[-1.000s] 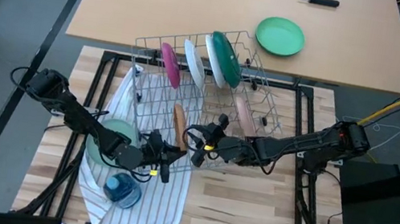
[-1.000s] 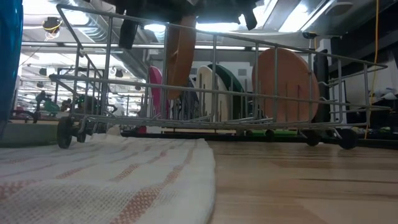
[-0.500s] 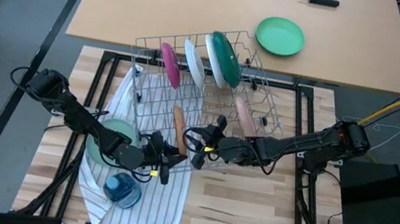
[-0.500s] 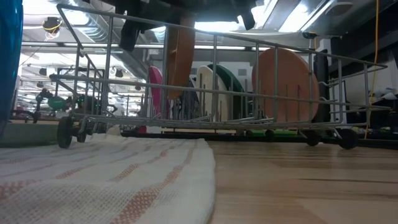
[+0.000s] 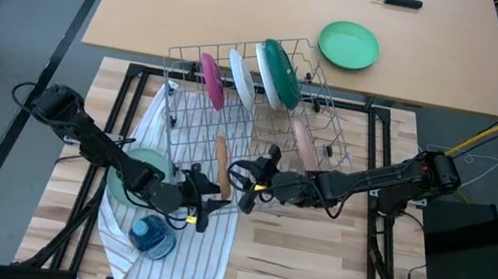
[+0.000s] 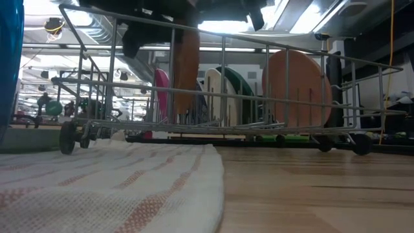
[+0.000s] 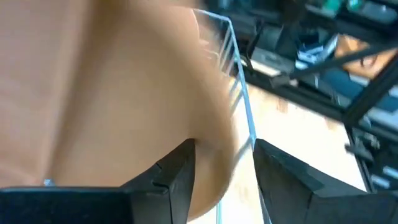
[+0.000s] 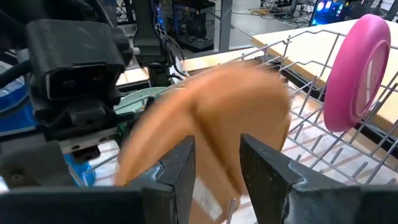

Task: Sort dishes
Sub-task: Put the brown plate into the dish rack

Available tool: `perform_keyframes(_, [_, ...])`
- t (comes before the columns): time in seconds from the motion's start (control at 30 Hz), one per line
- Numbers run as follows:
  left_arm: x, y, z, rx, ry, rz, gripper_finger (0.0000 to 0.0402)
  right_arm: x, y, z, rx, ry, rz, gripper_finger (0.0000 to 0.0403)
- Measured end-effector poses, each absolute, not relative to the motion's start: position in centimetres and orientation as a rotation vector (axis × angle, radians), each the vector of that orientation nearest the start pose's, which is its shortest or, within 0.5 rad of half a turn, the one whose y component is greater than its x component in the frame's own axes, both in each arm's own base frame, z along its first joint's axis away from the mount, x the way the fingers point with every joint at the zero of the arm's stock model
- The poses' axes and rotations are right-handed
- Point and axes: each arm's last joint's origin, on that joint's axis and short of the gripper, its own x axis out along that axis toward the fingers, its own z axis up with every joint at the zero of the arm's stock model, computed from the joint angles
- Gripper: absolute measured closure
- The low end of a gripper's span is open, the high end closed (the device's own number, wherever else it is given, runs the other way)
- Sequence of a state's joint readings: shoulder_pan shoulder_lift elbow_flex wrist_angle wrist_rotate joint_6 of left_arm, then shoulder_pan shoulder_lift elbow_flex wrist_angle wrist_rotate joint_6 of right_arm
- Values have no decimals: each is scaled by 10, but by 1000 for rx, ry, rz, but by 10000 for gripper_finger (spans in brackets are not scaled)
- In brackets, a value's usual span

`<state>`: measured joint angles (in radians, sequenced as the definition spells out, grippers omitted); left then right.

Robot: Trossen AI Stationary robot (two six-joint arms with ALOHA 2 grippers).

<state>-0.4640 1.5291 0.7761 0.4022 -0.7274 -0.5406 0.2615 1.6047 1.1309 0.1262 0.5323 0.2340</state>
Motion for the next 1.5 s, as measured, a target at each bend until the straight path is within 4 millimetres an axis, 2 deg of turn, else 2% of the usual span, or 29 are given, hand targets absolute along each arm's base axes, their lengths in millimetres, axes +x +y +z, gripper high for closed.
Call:
perform_keyframes(0.1, [282,-123,215,-298,255,319,253,352,79,277,91,299,-305,274])
perform_keyframes(0.43, [261,-113,231,-340,317,353,257,352,79,276,89,302,-311,274])
perform_keyframes(0.57, [255,-109,245,-366,272,339,257,352,79,276,113,298,-314,274])
perform_keyframes(0.87, [231,-98,285,-299,170,286,258,354,79,275,127,287,-315,274])
perform_keyframes(1.0, [211,-92,303,-254,139,253,258,363,82,266,138,263,-309,274])
perform_keyframes(1.17, [175,-83,317,-237,177,182,258,373,84,249,128,275,-315,274])
perform_keyframes(1.33, [140,-73,320,-274,261,91,258,377,85,240,116,296,-327,274])
perform_keyframes(1.5, [118,-66,312,-322,397,34,258,377,85,239,110,299,-327,274])
